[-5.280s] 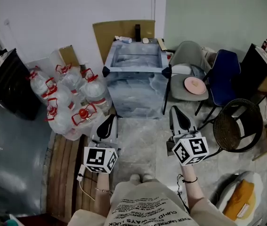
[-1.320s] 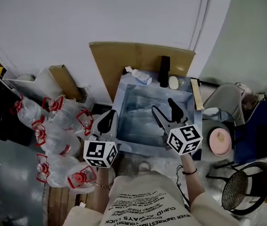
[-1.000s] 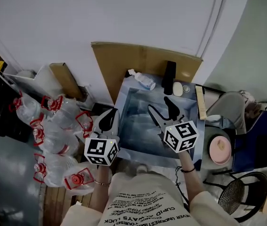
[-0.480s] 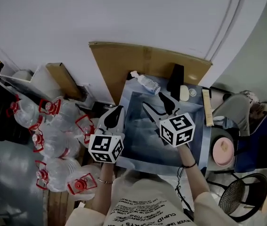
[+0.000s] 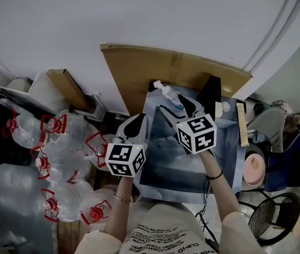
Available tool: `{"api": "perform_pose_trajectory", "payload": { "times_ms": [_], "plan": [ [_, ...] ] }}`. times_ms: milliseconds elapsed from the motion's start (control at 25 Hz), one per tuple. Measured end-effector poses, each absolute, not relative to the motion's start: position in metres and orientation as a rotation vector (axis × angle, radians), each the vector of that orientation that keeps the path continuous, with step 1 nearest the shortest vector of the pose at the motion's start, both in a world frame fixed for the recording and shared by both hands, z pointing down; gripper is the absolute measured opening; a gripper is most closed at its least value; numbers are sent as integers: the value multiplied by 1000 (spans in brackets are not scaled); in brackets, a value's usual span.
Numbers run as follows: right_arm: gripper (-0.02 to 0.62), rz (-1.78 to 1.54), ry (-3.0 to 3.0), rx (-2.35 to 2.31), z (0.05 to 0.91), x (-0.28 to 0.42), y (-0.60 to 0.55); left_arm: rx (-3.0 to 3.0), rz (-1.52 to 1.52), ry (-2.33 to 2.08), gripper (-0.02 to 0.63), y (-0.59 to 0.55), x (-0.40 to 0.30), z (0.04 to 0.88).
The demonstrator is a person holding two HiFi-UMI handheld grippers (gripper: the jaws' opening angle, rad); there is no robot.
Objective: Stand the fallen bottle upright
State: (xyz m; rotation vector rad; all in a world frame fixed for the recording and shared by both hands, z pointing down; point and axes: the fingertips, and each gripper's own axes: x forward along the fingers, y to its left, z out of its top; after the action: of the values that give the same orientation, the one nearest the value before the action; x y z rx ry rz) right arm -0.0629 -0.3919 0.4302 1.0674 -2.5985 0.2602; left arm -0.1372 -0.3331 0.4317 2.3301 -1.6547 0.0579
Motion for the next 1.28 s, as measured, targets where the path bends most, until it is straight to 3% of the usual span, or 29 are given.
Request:
{"api": "perform_pose_trajectory", "payload": {
  "times_ms": [520,1280],
  "plan": [
    [291,237,-2410,938,464,-97,-444,2293,88,-1580,32,-382,-148,462],
    [291,201,-2148,715,527,-89,-487,2262,82,-1495,32,-404,-155,491]
  ]
}}
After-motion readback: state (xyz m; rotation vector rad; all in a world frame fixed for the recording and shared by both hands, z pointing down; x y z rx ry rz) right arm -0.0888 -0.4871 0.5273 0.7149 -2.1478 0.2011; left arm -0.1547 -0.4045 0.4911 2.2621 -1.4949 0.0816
